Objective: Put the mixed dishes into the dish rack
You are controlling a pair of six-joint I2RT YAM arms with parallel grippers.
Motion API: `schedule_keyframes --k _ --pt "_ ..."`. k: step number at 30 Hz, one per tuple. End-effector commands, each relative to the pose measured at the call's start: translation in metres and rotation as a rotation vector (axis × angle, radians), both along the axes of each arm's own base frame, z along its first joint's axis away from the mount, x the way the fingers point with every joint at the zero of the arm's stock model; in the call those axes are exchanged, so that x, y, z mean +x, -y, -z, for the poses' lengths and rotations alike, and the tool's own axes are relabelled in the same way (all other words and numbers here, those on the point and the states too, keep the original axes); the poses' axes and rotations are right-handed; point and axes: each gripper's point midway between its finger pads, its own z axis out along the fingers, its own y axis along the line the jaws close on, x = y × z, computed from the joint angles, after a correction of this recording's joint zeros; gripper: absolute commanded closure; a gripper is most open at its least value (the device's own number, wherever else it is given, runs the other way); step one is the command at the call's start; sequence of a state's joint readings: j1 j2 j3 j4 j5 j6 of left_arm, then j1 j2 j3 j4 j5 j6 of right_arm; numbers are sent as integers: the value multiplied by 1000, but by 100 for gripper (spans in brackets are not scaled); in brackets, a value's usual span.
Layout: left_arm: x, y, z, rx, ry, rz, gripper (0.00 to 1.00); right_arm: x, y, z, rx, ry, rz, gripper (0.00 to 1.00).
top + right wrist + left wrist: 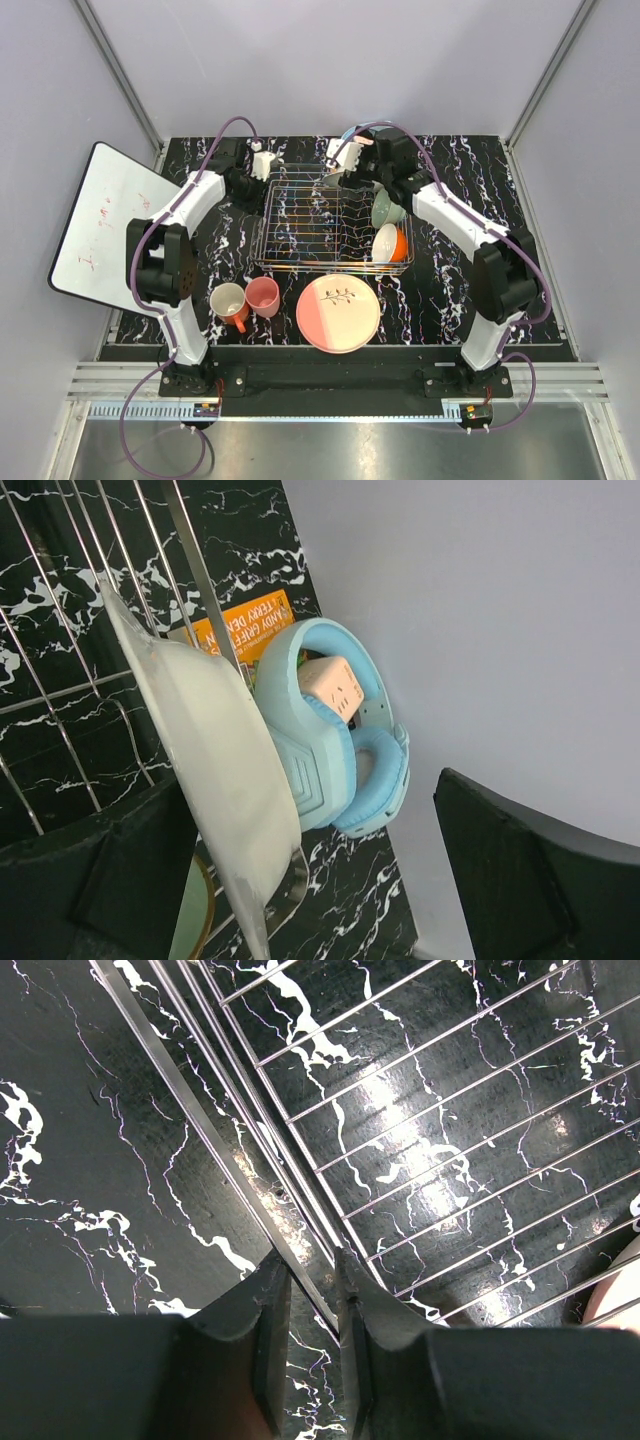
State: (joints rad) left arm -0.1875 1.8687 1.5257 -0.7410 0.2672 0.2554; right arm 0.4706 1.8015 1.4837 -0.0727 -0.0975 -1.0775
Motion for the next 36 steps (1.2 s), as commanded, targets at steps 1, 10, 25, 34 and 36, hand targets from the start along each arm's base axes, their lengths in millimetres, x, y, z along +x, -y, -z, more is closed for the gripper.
schedule_keyframes --k 1,10,25,34,36 --pt "-6 4 -23 2 57 63 75 -20 11 -69 147 107 96 0" --pt "-5 -5 -71 26 152 41 37 -89 75 -75 402 -129 589 0" --pt "-73 13 -140 -67 235 169 30 -292 84 48 1194 -886 848 17" --pt "-194 74 -90 31 109 513 31 -318 80 96 1180 -1035 919 18" --pt "-211 77 -63 46 35 523 32 -319 81 105 1170 -1046 941 19"
